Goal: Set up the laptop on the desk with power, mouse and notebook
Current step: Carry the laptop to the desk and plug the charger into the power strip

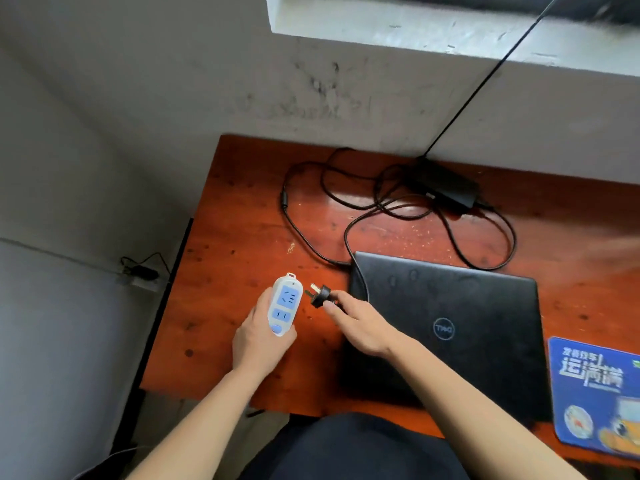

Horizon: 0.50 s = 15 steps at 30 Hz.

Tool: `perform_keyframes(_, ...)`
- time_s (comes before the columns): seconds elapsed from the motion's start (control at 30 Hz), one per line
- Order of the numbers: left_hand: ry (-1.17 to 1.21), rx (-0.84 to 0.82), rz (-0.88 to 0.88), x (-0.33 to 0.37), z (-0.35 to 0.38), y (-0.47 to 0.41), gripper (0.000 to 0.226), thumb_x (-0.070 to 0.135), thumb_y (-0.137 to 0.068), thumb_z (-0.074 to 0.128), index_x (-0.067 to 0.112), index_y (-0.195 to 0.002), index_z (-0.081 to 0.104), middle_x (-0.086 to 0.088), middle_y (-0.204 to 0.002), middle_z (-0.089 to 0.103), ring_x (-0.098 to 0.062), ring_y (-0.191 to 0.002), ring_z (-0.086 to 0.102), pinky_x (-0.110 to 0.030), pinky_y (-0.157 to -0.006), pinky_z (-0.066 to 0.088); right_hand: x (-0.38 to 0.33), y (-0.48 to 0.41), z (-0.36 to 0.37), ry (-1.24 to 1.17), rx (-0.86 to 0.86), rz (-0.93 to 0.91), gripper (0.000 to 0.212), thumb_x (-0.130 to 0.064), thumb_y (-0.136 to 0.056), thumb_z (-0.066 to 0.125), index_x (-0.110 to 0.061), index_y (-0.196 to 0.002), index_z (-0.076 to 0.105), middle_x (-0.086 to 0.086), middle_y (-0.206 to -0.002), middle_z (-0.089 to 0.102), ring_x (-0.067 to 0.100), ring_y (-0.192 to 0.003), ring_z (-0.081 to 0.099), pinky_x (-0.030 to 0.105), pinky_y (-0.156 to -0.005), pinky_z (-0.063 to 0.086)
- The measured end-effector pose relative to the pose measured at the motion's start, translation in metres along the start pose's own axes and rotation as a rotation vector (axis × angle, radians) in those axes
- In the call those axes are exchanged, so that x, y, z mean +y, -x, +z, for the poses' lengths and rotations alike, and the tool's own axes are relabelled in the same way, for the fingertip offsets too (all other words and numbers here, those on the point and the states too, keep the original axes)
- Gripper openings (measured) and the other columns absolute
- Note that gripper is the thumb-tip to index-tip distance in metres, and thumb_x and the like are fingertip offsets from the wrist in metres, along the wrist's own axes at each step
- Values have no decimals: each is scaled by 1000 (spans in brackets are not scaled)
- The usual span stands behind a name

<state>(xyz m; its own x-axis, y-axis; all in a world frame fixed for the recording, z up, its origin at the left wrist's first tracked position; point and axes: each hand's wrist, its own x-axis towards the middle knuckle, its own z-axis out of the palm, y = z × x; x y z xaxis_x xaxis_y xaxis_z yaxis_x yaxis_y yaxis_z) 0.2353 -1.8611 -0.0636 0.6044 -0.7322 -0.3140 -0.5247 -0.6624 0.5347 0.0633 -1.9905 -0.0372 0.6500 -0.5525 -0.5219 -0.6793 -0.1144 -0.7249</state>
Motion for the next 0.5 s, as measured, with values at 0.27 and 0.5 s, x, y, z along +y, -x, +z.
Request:
perform_keyframes(0.27,-6,27,38,7,-9,0,75,35,-78,73,37,-141,34,7,-105,69,-23,-84,68,-26,-69,52,-11,4,7,166,137,-158,32,-36,-105,45,-21,-128,61,1,-106,69,25,-92,61,39,-86,47)
perform_keyframes(0.5,4,22,39,6,-15,0,78,35,-81,74,30,-146,31,5,-107,67,-19,-86,67,-33,-73,59,-11,-1,16,265,305,-225,31,-33,-103,51,-18,-128,62,3,-109,70,28,-94,61,40,-93,42)
